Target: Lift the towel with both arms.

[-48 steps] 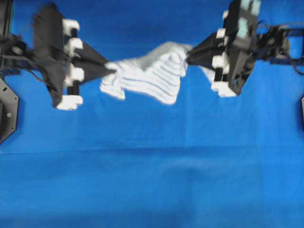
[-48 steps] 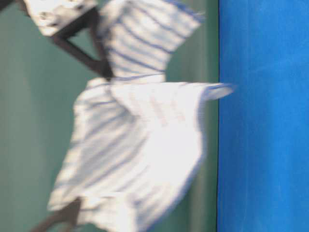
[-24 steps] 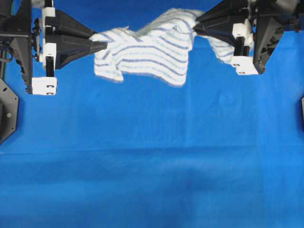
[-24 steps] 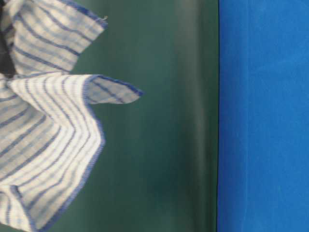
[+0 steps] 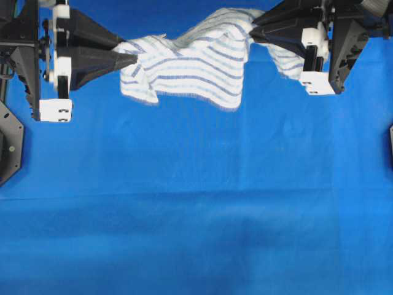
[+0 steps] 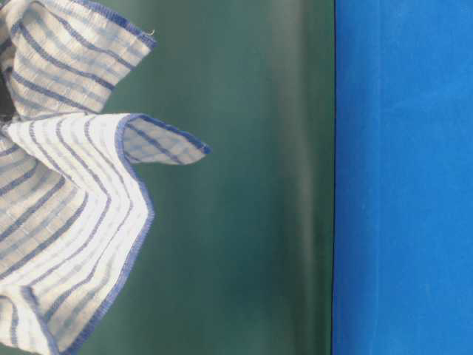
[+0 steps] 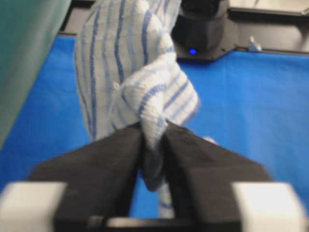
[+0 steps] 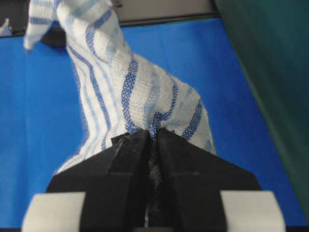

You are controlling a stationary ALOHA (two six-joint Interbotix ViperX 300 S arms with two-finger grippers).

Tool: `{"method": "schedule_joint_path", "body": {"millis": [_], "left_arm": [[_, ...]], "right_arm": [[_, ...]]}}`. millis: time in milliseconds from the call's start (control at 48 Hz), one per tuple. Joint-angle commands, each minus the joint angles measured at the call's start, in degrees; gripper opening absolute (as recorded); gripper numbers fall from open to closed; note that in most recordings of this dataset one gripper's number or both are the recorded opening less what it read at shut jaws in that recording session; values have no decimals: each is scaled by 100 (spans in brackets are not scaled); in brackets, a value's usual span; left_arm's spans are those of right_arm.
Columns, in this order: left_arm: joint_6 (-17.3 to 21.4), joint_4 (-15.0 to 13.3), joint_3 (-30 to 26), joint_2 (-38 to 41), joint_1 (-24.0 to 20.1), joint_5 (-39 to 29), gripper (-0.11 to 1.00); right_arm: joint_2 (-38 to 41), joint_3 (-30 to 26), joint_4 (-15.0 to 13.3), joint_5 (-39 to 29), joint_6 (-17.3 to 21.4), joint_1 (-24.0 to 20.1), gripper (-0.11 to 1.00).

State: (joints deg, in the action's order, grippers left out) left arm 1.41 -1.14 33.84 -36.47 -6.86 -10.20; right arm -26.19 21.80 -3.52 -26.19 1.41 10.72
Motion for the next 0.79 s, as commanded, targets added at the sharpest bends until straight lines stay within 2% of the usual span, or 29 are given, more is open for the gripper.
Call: {"method": "schedule_joint_path", "body": {"millis": [0, 42, 146, 208, 250, 291, 354, 562, 770], "left_arm": [[9, -9, -149, -88, -9, 97, 29], [9, -9, -132, -105, 0, 114, 43], [26, -9, -105, -141, 35, 88, 74], [35, -9, -97, -176, 70, 88, 88], [44, -9, -79, -185, 97, 70, 93], [35, -9, -70, -193, 114, 62, 94], [35, -9, -44, -193, 123, 44, 94], [35, -9, 176, -141, 132, 35, 94], [26, -9, 580, 211, 132, 114, 94]], "right_arm": [[-97, -158, -9, 123, -9, 9, 8], [-88, -158, -9, 141, -9, 9, 14], [-97, -149, -9, 123, -9, 9, 45], [-97, -141, -9, 114, 0, 9, 61], [-97, -149, -9, 105, 0, 9, 67], [-97, -141, -9, 114, 0, 9, 68], [-97, -141, -9, 114, 9, 9, 63], [-88, 9, -9, 44, 53, -26, 64], [9, 483, 26, 229, 105, -211, 64]]}}
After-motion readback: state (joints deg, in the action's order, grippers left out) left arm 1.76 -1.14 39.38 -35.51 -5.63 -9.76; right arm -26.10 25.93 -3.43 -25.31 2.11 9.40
